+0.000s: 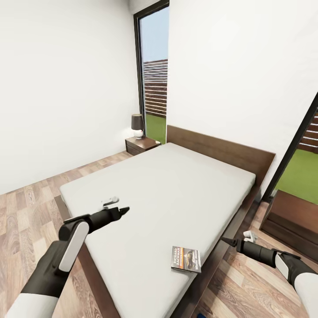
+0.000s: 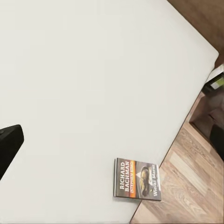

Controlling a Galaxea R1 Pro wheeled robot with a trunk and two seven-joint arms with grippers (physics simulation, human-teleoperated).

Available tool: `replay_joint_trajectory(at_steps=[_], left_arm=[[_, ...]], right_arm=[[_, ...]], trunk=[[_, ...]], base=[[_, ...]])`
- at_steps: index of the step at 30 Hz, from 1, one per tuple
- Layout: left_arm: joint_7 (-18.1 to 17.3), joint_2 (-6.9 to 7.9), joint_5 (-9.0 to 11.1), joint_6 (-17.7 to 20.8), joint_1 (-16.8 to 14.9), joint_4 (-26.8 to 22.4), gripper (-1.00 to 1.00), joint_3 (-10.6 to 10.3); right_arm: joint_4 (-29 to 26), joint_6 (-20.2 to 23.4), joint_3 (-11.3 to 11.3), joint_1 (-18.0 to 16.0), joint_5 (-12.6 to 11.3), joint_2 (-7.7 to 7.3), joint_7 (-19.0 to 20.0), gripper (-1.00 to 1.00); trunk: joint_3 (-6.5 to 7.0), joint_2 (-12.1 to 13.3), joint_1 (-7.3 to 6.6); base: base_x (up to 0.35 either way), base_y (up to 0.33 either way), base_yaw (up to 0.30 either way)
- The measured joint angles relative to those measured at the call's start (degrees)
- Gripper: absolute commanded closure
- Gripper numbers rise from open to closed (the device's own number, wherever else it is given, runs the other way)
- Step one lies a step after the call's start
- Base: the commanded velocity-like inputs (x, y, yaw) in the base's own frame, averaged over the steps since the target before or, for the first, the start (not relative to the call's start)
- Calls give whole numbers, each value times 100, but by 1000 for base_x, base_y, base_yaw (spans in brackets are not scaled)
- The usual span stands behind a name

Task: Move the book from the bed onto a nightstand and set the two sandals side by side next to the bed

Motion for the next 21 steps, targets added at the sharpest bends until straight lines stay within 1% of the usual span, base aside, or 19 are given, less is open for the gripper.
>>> replay_joint_trajectory(at_steps=[2, 3, 7, 9, 10, 12, 14, 16, 18, 19, 20, 21], left_arm=[[4, 4, 2, 127, 8, -34, -100, 11], [4, 4, 3, 129, 9, -35, -100, 11], [17, 21, -9, 490, 97, -64, -100, 55], [21, 47, -14, 708, 177, -101, -100, 124], [22, 77, -17, 841, 208, -135, -100, 191], [24, 185, -40, 1091, 257, -203, -100, 402], [26, 319, -57, 1262, 291, -248, -100, 708], [35, 456, -71, 1371, 318, -264, -100, 1029], [82, 574, -80, 1403, 360, -249, -100, 1296], [128, 628, -87, 1403, 393, -227, -100, 1398], [130, 629, -69, 1403, 394, -226, -100, 1401], [264, 736, -129, 1404, 488, -143, -100, 1539]], right_arm=[[-2, 16, 5, -3, 4, -6, -15, -100], [-2, 16, 6, -3, 4, -6, -15, -100], [-11, 33, 6, -8, 7, -27, -35, -100], [-18, 37, 5, -9, 9, -33, -42, -100], [-19, 39, 4, -9, 9, -33, -44, -100], [-20, 41, 7, -10, 12, -29, -48, -100], [-24, 42, 8, -10, 18, -26, -53, -100], [-27, 43, 9, -11, 23, -28, -68, -100], [-30, 44, 10, -11, 22, -37, -88, -100], [-32, 44, 10, -11, 22, -46, -95, -100], [-32, 44, 10, -11, 22, -46, -95, -100], [-40, 44, 10, -11, 23, -64, -105, -100]], trunk=[[0, 0, 0], [0, 0, 0], [0, 0, 0], [0, 0, 0], [0, 0, 0], [0, 0, 0], [0, 0, 0], [0, 0, 0], [0, 0, 0], [0, 0, 0], [0, 0, 0], [0, 0, 0]], base=[[0, 0, 0], [0, 0, 0], [0, 0, 0], [0, 0, 0], [0, 0, 0], [0, 0, 0], [0, 0, 0], [0, 0, 0], [0, 0, 0], [0, 0, 0], [0, 0, 0], [0, 0, 0]])
